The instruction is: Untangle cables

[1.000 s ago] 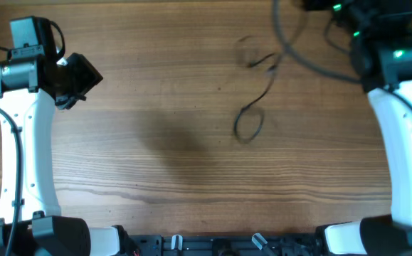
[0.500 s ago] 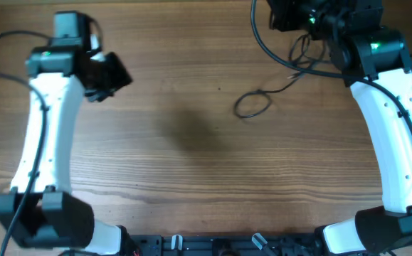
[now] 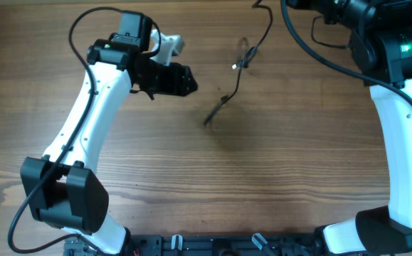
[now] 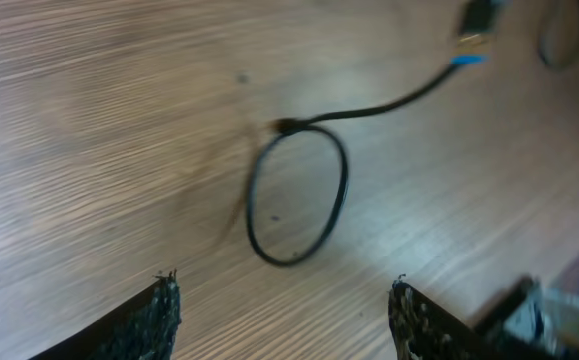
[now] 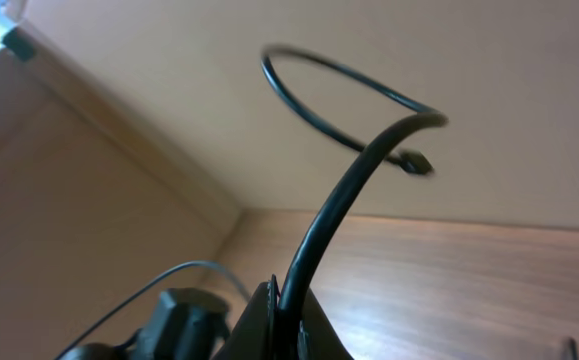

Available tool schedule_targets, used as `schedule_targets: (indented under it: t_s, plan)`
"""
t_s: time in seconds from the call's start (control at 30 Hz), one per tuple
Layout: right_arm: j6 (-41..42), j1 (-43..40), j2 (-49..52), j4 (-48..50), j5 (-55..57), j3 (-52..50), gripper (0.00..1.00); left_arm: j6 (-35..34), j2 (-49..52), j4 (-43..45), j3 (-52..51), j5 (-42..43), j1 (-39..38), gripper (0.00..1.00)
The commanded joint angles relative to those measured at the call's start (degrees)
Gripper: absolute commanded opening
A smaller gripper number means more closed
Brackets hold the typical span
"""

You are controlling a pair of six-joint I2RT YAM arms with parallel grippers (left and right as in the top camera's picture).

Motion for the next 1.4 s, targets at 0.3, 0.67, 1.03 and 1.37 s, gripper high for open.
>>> schedule_targets:
  t_s: [0.3, 0.67, 1.03, 1.37]
  plan:
    - [4.61, -0.09, -0.31, 2.47, -9.77, 0.94, 0.04, 8.00, 0.35, 4.11, -0.04, 4.35, -6.80, 0.64]
    - [4.98, -0.09, -0.31, 2.49, -10.75, 0.94, 0.04, 2.03, 4.61, 9.84, -0.66, 4.26, -12.98, 0.54]
    - [5.01, -0.09, -0.31, 1.64, -10.71, 0.94, 0.04, -19.02, 8.24, 20.92, -0.66, -10.84, -20.28, 0.46]
    - [5.88, -0.11, -0.31, 1.60, -10.71, 0.94, 0.04, -26.60, 8.24, 22.34, -0.66, -24.46, -25.14, 0.28]
